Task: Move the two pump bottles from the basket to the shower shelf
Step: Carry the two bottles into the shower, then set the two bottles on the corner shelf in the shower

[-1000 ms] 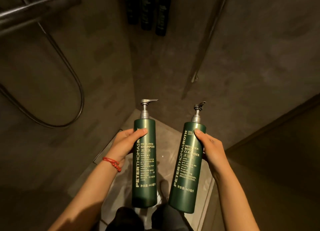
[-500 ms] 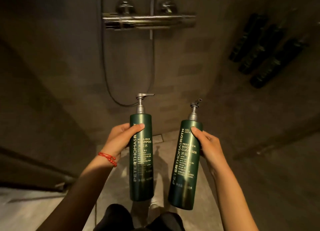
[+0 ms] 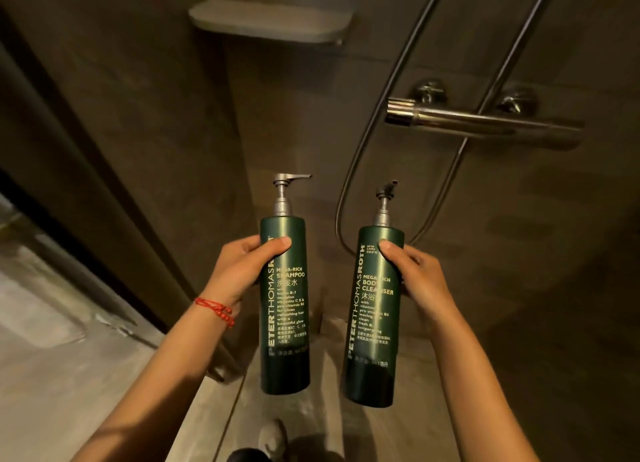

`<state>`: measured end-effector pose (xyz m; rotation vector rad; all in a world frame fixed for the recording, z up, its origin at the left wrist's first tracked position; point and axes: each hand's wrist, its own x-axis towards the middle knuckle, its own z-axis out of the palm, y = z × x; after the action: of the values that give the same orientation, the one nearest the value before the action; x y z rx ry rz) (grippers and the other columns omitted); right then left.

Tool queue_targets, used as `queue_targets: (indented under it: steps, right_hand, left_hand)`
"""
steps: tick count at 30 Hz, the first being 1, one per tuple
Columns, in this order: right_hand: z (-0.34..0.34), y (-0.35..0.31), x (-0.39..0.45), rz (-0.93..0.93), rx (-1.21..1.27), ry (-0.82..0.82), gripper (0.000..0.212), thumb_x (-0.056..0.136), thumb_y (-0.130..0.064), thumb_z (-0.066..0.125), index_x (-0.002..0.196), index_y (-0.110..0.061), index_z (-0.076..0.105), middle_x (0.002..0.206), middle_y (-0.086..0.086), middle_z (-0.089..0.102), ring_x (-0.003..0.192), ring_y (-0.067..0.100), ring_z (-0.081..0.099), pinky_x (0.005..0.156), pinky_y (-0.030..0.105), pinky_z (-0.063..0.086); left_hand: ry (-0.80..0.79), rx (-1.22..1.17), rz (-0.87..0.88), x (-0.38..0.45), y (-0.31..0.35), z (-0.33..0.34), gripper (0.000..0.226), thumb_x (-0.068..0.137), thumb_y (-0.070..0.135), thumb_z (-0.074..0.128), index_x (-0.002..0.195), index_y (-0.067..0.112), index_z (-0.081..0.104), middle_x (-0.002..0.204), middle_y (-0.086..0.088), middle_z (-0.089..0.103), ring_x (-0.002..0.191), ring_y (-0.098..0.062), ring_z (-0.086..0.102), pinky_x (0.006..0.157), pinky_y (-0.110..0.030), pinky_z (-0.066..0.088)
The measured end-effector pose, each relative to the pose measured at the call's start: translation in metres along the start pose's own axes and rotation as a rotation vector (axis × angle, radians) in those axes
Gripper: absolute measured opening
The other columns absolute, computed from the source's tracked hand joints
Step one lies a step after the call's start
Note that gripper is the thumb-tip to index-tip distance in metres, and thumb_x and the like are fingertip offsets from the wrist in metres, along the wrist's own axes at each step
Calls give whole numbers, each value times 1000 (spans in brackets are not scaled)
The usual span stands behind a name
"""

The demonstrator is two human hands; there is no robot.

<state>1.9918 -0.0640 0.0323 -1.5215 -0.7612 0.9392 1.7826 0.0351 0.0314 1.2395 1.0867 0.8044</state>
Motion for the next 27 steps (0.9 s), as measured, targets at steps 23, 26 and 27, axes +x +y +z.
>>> queue_targets:
  steps: [23, 26, 27]
  right_hand:
    - [39, -206, 102, -589, -40, 59, 35, 58, -53, 61, 75, -23, 66, 60, -14, 71, 55, 0, 65, 46, 11, 46]
    - [41, -235, 120, -642, -23, 25, 38, 57, -55, 62, 79, -25, 66, 65, -14, 72, 59, 1, 66, 46, 10, 46]
    - [41, -246, 128, -663, -20, 16, 39, 56, -56, 62, 79, -26, 66, 69, -10, 72, 60, 1, 66, 47, 9, 47]
  left_hand:
    - [-97, -52, 554, 97, 200, -29, 37, 43, 50, 68, 66, 20, 67, 57, 10, 70, 59, -5, 65, 56, -21, 50]
    - [-54, -65, 587, 106, 225, -28, 42, 42, 51, 68, 70, 20, 68, 62, 7, 71, 63, -7, 66, 65, -27, 51]
    - [-45, -62, 599, 110, 235, -28, 44, 42, 52, 68, 72, 21, 67, 64, 7, 71, 64, -7, 66, 65, -27, 51]
